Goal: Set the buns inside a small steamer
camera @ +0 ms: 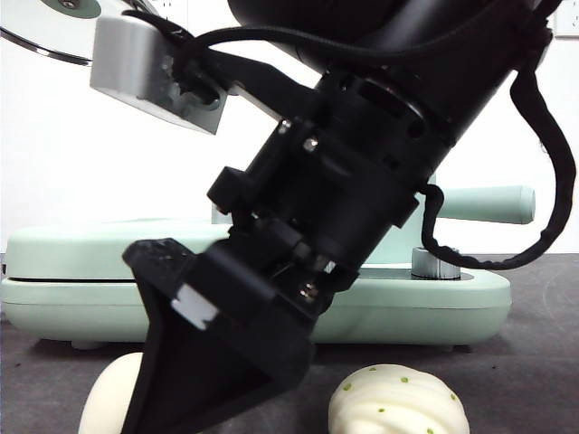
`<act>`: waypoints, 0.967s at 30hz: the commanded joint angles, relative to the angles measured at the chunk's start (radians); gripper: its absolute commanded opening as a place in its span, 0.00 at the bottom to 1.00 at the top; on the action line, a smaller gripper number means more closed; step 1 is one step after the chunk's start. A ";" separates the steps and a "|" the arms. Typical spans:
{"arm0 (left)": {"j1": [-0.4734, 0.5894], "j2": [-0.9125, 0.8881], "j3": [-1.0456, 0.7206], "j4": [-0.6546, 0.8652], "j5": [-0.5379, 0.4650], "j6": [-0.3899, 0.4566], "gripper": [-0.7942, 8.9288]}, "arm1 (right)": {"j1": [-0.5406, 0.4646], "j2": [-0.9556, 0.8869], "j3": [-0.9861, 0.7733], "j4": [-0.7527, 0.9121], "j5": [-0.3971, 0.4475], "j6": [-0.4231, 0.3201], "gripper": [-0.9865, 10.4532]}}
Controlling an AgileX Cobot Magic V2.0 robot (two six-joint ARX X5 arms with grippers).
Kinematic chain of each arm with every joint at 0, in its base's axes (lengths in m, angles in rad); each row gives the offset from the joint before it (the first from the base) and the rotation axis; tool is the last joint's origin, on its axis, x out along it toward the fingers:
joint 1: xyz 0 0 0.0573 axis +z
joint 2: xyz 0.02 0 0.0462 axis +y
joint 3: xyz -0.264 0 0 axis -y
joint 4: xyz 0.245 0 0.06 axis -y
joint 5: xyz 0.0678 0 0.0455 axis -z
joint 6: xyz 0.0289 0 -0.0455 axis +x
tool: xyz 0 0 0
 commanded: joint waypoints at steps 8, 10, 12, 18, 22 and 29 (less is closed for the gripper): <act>0.000 0.001 0.018 0.027 0.001 0.005 0.10 | 0.006 -0.136 0.096 -0.203 0.007 0.173 0.31; 0.000 0.001 0.018 0.027 0.001 0.005 0.10 | -0.008 -0.187 0.143 -0.312 0.036 0.212 0.31; 0.000 0.001 0.018 0.027 0.001 0.006 0.10 | -0.026 -0.230 0.204 -0.438 0.069 0.252 0.31; 0.000 0.001 0.018 0.027 0.001 0.005 0.10 | -0.118 -0.291 0.423 -0.755 0.139 0.343 0.31; 0.000 0.001 0.018 0.027 0.001 0.005 0.10 | -0.221 -0.282 0.546 -0.846 0.137 0.342 0.31; 0.000 0.001 0.018 0.027 0.001 0.005 0.10 | -0.413 -0.194 0.672 -0.806 0.128 0.256 0.31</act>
